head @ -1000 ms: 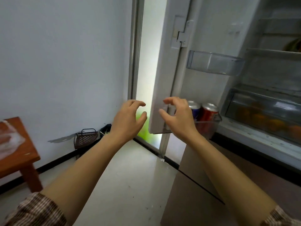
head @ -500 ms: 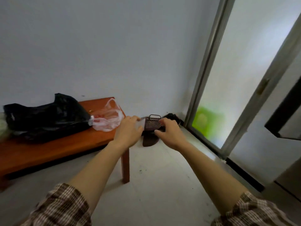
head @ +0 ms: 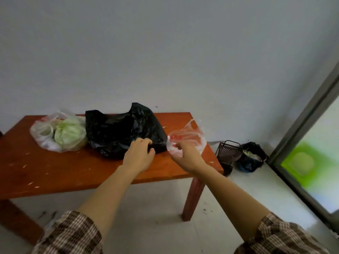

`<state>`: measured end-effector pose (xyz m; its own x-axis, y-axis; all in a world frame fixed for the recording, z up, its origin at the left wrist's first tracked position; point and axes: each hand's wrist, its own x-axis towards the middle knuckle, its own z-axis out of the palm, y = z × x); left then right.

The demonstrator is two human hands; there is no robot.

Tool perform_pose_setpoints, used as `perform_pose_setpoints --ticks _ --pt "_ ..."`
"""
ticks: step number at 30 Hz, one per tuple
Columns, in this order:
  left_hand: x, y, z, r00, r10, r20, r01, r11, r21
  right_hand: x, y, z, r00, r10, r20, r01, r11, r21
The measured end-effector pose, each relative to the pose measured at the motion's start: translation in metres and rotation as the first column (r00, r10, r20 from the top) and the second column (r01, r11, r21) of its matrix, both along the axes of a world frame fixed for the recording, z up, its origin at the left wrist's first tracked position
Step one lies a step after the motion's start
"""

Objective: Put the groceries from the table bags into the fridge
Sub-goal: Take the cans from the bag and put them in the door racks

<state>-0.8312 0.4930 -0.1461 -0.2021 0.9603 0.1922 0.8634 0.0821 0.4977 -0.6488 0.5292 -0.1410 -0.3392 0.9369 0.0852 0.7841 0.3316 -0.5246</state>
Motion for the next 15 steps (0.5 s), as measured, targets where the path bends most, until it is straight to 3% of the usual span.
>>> perform_pose_setpoints --ticks 8,15 --pt "-0.125 0.090 -0.035 0.996 0.080 0.047 -0.074 0.990 -0.116 -0.111 0.123 -0.025 0.988 0.131 0.082 -0.123 0.988 -0.095" --pt "-0.205 0.136 -0.073 0.985 0.154 0.080 -0.134 0.969 -0.210 -0.183 0.177 -0.059 0.976 0.194 0.098 -0.175 0.970 -0.169"
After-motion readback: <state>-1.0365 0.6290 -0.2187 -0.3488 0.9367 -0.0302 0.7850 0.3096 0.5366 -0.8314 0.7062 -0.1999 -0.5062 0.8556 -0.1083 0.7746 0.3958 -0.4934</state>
